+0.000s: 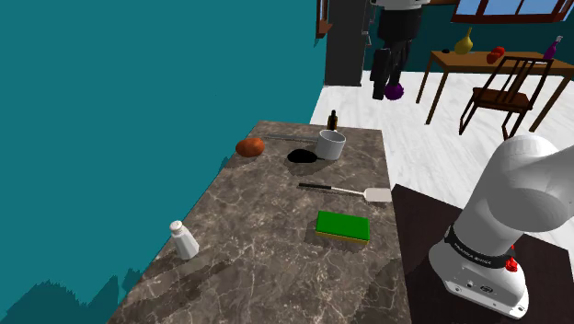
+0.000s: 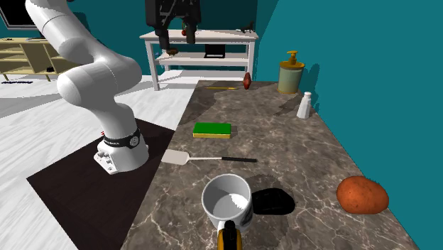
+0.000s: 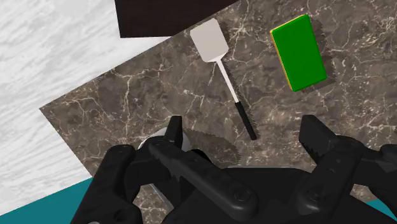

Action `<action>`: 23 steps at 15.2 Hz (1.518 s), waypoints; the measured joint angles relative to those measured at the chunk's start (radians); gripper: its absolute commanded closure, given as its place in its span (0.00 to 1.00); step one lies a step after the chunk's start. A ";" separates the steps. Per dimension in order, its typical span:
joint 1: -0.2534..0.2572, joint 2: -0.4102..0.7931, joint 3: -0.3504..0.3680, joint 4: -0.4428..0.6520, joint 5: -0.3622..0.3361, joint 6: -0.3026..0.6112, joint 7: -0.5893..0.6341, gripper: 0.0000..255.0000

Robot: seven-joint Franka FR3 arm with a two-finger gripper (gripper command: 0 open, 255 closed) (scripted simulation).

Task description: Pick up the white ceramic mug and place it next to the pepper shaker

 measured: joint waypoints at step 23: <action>0.026 0.519 -0.276 -0.148 0.107 0.743 -0.418 0.00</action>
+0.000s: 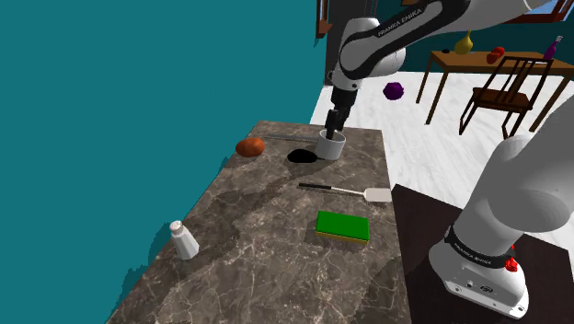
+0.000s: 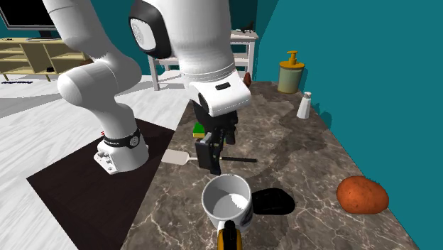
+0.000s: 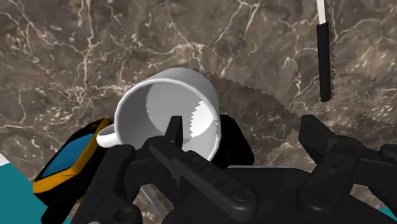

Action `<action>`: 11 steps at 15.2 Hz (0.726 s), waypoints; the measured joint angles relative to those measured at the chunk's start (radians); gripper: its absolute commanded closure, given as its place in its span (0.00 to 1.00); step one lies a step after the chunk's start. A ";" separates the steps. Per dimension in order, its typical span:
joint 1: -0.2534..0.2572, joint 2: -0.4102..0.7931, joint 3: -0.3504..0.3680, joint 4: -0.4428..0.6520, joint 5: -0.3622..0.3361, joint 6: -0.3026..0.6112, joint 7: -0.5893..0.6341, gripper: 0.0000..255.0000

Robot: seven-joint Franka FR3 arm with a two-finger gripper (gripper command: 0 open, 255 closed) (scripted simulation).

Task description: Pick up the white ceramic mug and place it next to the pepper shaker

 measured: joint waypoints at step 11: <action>0.026 0.185 -0.027 0.017 0.113 0.163 -0.120 0.00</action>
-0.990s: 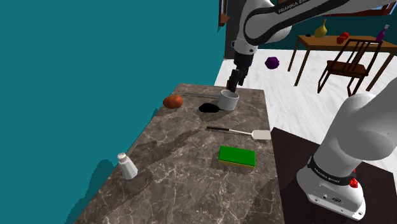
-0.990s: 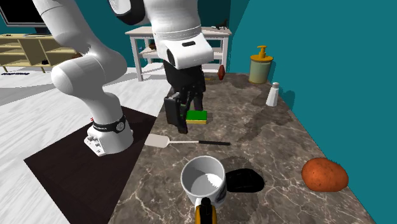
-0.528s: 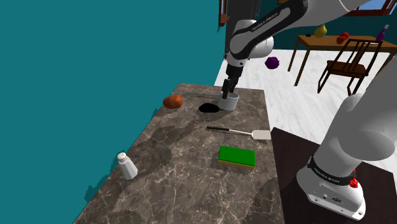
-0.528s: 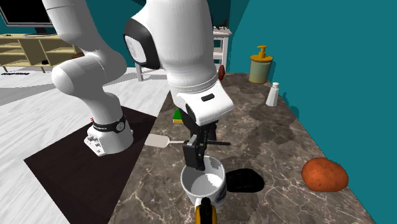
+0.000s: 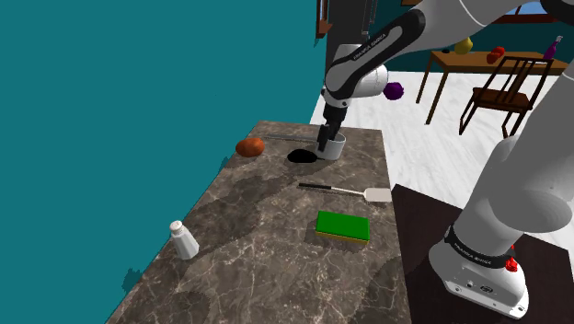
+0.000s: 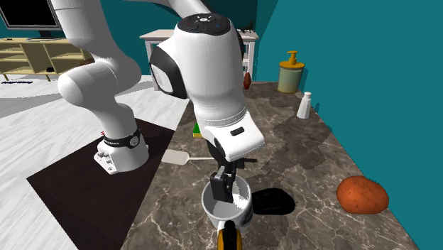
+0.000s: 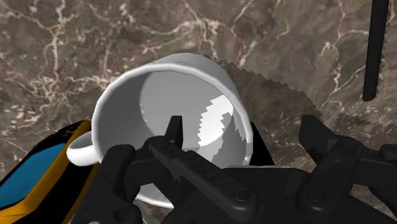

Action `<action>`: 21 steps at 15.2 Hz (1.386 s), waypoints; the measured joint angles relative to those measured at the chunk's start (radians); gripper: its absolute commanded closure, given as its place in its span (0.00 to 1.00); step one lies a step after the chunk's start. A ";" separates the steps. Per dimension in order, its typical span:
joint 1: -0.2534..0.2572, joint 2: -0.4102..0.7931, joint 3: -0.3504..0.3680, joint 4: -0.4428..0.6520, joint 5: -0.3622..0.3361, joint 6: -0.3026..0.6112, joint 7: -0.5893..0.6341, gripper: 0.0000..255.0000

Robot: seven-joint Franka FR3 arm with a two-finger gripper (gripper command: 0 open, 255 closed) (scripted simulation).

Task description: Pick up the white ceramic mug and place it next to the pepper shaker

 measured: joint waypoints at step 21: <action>-0.002 -0.025 0.001 0.012 -0.017 -0.034 0.016 1.00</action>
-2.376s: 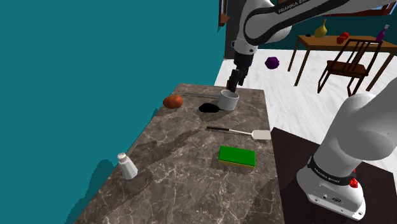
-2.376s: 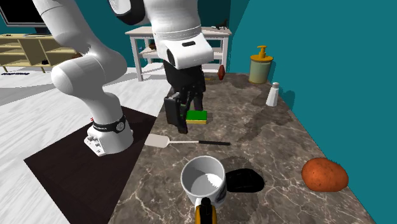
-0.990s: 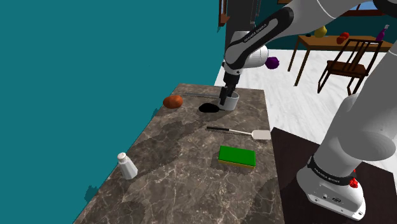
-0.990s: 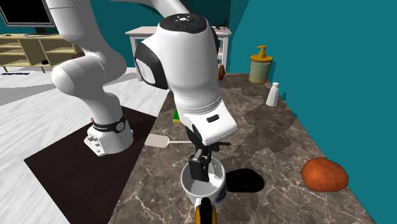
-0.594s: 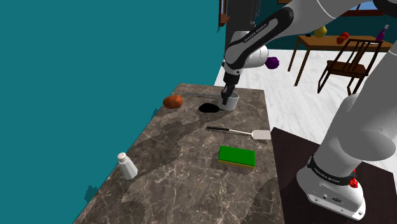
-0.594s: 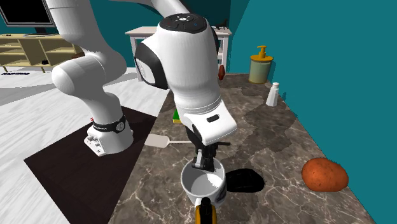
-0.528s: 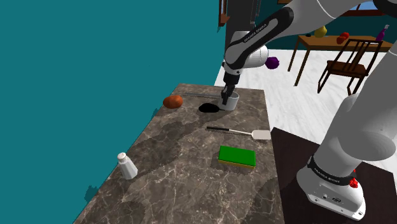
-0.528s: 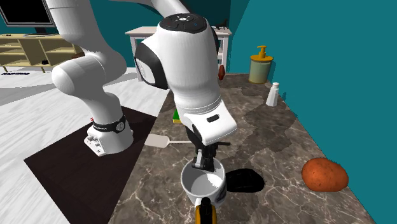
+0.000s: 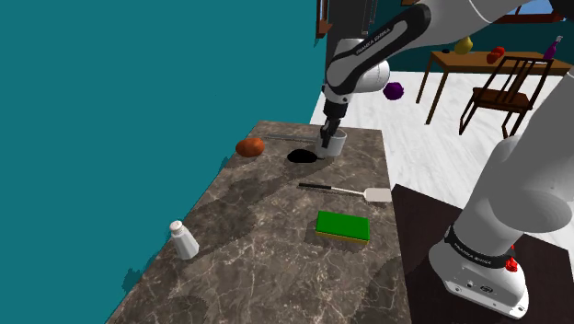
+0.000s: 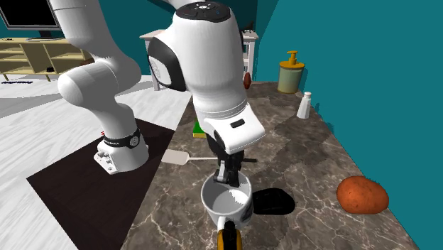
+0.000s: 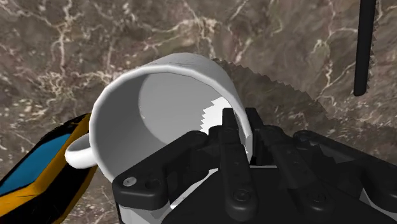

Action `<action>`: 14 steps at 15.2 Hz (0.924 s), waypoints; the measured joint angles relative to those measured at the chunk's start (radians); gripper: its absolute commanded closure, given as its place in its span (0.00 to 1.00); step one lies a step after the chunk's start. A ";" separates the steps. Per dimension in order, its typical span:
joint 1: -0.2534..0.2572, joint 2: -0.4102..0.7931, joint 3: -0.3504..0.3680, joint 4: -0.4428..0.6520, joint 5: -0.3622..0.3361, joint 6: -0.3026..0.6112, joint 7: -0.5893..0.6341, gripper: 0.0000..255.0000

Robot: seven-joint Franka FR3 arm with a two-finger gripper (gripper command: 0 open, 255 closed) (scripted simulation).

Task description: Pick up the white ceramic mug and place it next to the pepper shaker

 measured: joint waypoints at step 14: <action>-0.010 -0.104 0.009 0.092 -0.061 -0.187 0.068 1.00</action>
